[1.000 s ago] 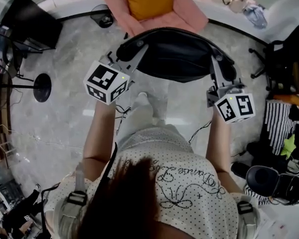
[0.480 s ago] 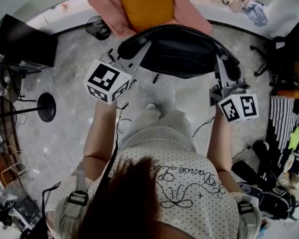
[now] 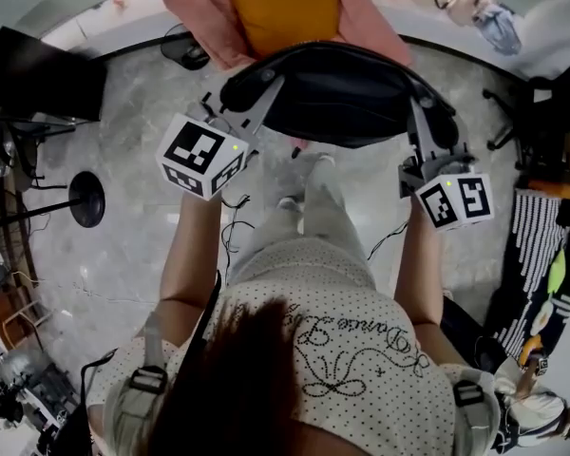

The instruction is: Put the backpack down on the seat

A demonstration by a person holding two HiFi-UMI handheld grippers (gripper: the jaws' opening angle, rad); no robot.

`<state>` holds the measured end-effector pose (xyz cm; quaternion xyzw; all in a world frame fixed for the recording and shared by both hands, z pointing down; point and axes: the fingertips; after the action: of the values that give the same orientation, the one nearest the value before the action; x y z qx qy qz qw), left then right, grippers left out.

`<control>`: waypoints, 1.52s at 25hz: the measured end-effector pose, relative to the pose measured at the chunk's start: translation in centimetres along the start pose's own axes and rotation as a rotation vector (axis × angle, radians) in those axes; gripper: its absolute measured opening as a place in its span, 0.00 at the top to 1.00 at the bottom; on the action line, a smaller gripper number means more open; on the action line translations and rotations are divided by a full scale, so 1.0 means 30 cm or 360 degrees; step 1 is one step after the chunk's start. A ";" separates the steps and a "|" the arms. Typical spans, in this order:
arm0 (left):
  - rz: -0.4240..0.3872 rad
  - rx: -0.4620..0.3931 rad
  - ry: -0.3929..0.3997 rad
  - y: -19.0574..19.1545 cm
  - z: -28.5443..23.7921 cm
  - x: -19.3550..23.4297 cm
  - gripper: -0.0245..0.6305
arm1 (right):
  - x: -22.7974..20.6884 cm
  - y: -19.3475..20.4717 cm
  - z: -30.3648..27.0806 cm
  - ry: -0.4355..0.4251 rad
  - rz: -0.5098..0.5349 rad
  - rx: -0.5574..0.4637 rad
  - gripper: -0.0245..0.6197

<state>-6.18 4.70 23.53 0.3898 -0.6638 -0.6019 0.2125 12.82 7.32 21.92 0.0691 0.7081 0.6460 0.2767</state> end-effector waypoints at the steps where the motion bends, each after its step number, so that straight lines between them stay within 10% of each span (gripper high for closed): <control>1: 0.0003 0.0004 -0.0014 -0.003 -0.016 0.012 0.92 | -0.016 -0.007 -0.018 -0.0015 0.0000 0.0004 0.81; 21: 0.0049 0.0038 -0.0326 -0.067 -0.369 0.295 0.93 | -0.354 -0.179 -0.458 -0.0326 0.0025 0.0054 0.81; 38: 0.0042 0.0087 -0.0045 0.136 -0.494 0.664 0.93 | -0.366 -0.027 -0.782 0.0074 -0.0071 0.0077 0.81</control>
<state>-8.17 -20.21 26.48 0.3781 -0.6881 -0.5861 0.2003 10.95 -18.37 24.77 0.0449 0.7311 0.6239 0.2727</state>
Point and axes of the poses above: the fingertips, and each gripper's own axes: z backward along the fingers, x to its left, y out of its underside, and after that the axes turned 10 degrees about -z, right-handed
